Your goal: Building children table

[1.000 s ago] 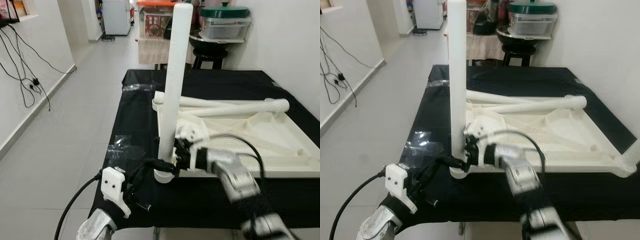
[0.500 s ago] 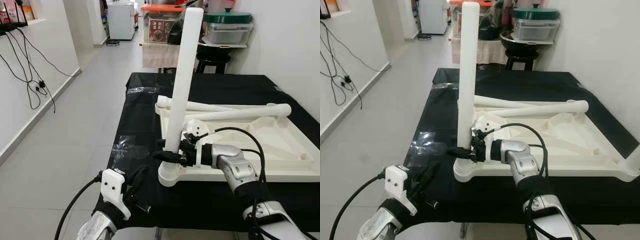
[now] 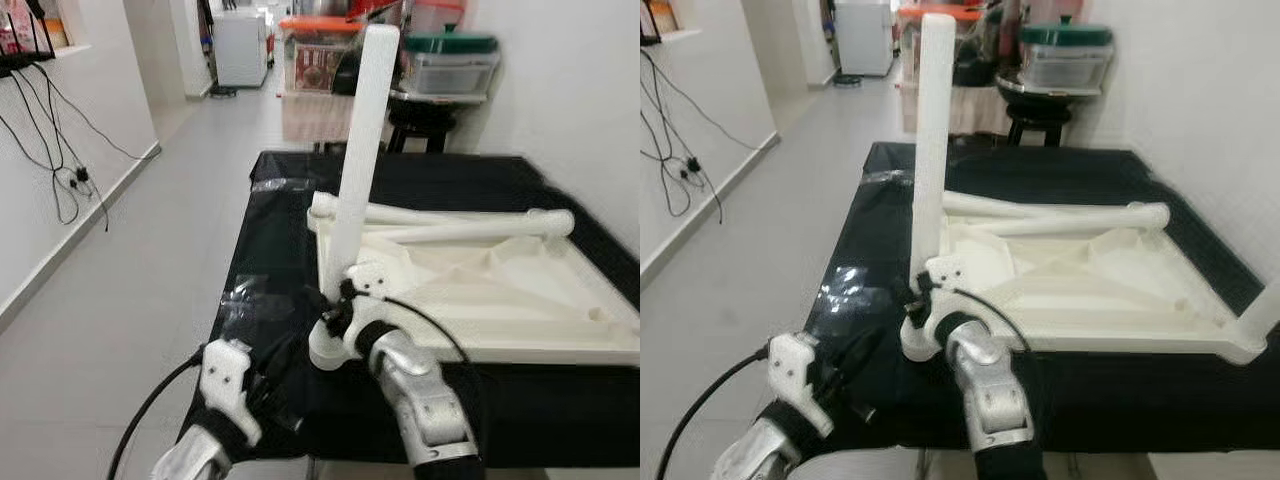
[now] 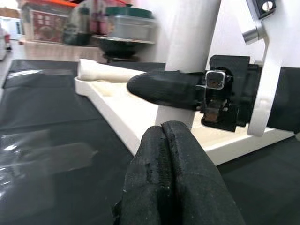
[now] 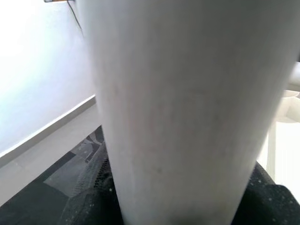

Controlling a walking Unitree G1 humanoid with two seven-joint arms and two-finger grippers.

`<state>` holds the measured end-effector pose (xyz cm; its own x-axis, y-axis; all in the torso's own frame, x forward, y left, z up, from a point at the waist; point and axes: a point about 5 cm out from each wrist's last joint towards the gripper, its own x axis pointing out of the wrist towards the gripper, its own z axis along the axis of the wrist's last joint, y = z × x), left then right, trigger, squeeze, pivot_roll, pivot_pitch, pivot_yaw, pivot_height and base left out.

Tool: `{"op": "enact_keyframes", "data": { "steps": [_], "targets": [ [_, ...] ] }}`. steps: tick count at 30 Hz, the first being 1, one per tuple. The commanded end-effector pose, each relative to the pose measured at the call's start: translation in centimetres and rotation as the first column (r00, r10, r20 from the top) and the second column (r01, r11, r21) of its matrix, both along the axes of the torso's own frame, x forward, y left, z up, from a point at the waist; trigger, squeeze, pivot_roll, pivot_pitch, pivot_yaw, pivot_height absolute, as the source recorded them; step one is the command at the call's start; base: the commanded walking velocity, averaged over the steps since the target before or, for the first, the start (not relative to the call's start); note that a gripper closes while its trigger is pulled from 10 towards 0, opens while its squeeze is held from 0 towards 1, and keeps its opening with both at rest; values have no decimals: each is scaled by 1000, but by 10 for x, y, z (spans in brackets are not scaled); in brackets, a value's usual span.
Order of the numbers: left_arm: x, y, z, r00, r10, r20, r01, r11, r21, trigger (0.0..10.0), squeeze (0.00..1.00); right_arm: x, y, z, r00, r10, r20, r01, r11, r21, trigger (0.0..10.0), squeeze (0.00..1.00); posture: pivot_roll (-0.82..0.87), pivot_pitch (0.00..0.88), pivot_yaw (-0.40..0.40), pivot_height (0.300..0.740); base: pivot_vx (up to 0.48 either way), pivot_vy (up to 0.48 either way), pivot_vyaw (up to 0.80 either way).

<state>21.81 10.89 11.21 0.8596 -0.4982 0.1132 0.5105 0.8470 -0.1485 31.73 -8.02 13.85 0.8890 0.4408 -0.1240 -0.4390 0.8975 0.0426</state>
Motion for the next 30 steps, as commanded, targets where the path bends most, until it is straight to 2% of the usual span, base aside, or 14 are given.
{"op": "enact_keyframes", "data": {
  "steps": [1, 4, 6, 7, 8, 12, 13, 15, 16, 17, 23, 27, 29, 30],
  "targets": [
    [1, 2, -1, 1000, 1, -6, -1, 1000, 2, 10000, 0, 7, -17, -14, 995, -71, -68, 70, 997, -16, 0, 0, 46, 0, -48, 740, 0, 0, 0],
    [1, 2, -1, 1000, 9, -4, -9, 1000, 3, 10000, 0, 10, -21, -11, 994, -76, -73, 76, 997, -2, 0, 0, 45, 0, -45, 740, 0, 0, 0],
    [2, 3, -1, 1000, 13, -3, -13, 1000, 5, 10000, 0, 9, -18, -11, 995, -24, -94, 24, 1000, -7, 10000, 0, 47, 0, -42, 740, 0, 0, 0],
    [2, 3, -1, 1000, 13, -3, -13, 1000, 5, 10000, 0, 9, -18, -11, 995, -24, -94, 24, 1000, -7, 10000, 0, 47, 0, -42, 740, 0, 0, 0],
    [2, 2, -1, 1000, 12, -4, -12, 1000, 5, 10000, 0, 7, -14, -9, 995, 16, -100, -15, 1000, 9, 10000, 1000, 49, 0, -39, 740, 0, 0, 0],
    [3, 2, -2, 1000, 3, -7, -3, 1000, 7, 10000, 0, 8, -12, 4, 981, 186, -51, -184, 981, 55, 10000, 1000, 50, 0, -36, 740, 0, 0, 0],
    [3, 1, -2, 1000, 0, -8, 0, 1000, 8, 10000, 0, 11, -16, 12, 950, 311, -2, -311, 950, 41, 10000, 1000, 57, 0, -40, 740, 0, 0, 0],
    [3, 1, -3, 1000, 1, -8, -1, 1000, 8, 10000, 0, 13, -20, 15, 931, 365, 11, -365, 931, 10, 10000, 1000, 58, 0, -41, 740, 0, 0, 0],
    [4, 0, -3, 1000, 1, -9, -1, 1000, 9, 10000, 0, 15, -25, 16, 910, 414, 14, -414, 910, -17, 10000, 808, 58, 0, -43, 740, 0, 0, 0],
    [4, 0, -3, 1000, 2, -8, -1, 1000, 9, 10000, 0, 17, -31, 15, 887, 462, 7, -461, 886, -43, 10000, 0, 62, 0, -48, 740, 0, 0, 0],
    [5, -1, -4, 1000, 5, -6, -5, 1000, 9, 10000, 0, 22, -47, 10, 813, 579, -55, -582, 811, -59, 10000, 0, 66, 0, -50, 740, 0, 0, 0],
    [5, -2, -4, 1000, 6, -5, -6, 1000, 8, 10000, 0, 31, -61, 3, 812, 572, -115, -580, 812, -62, 10000, 0, 73, 0, -56, 740, 0, 0, 0],
    [5, -2, -4, 1000, 7, -5, -7, 1000, 8, 10000, 0, 37, -67, 9, 829, 550, -98, -555, 831, -32, 0, 0, 84, 0, -62, 740, 0, 0, 0],
    [5, -2, -4, 1000, 7, -5, -7, 1000, 7, 10000, 0, 39, -69, 12, 829, 552, -89, -555, 832, -14, 0, 0, 84, 0, -62, 740, 0, 0, 0]
  ]
}}
